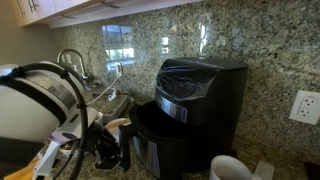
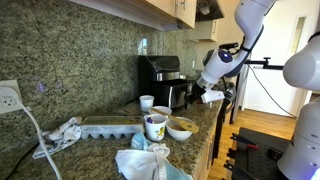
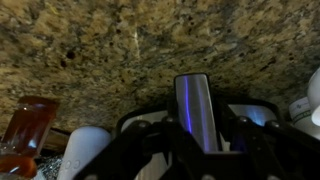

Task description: Open the air fryer basket then close the basket

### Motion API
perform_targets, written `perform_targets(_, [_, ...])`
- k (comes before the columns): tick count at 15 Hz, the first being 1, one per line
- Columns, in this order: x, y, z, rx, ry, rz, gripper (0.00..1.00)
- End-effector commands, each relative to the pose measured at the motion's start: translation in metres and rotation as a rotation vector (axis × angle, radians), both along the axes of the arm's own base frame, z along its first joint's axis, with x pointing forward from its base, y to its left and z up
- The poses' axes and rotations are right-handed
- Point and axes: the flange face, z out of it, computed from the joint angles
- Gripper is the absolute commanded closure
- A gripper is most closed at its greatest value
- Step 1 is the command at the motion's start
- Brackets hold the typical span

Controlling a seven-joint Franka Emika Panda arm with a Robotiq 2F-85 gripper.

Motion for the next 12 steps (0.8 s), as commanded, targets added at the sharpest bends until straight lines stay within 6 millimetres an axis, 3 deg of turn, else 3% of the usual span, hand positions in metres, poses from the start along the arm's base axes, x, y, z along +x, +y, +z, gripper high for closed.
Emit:
perform_targets(1, [-0.027,-0.005,-0.002,0.018,0.030,-0.057,0.84])
perform_targets(12, [-0.010,-0.006,-0.007,0.029,0.017,-0.022,0.84])
